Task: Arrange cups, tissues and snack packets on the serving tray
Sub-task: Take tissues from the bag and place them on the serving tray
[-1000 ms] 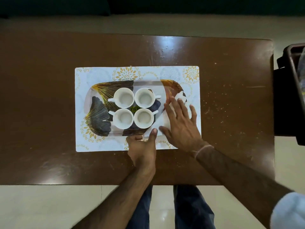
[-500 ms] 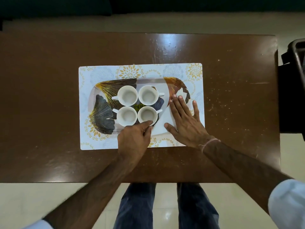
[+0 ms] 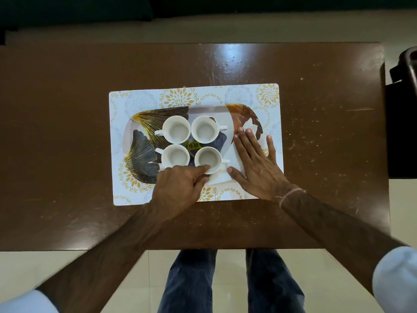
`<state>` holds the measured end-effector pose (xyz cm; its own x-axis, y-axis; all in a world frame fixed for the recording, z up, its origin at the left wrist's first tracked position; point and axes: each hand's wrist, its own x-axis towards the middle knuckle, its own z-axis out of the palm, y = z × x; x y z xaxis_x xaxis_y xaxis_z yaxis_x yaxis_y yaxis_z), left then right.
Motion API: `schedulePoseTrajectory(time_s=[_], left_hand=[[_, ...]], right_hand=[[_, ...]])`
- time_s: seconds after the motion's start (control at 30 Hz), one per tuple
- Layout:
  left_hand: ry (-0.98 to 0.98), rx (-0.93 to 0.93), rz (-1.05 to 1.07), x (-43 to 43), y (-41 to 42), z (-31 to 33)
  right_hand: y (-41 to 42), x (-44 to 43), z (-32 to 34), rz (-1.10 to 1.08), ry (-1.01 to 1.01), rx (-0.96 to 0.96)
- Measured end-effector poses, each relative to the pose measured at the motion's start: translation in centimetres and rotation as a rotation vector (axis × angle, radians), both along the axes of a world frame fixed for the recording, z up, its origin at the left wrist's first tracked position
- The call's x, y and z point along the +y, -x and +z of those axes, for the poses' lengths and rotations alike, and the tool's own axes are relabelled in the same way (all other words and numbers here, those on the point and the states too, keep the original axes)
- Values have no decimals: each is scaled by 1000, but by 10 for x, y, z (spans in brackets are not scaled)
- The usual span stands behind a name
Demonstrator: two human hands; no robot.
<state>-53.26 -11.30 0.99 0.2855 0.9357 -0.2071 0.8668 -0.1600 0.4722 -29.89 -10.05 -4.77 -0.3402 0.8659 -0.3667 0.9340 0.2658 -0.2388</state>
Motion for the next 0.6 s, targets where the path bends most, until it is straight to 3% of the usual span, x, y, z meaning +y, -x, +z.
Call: schedulePoseTrajectory(time_s=[0.23,0.4,0.6], left_hand=[[-266,-86,247,14,29,14],[66,143,305,41,44,9],[123,54,371,50,40,8]], right_hand=[[13,5,36,-158,-120,245],[36,18,55,-193,-106,264],[55,39,50,-32,-33,148]])
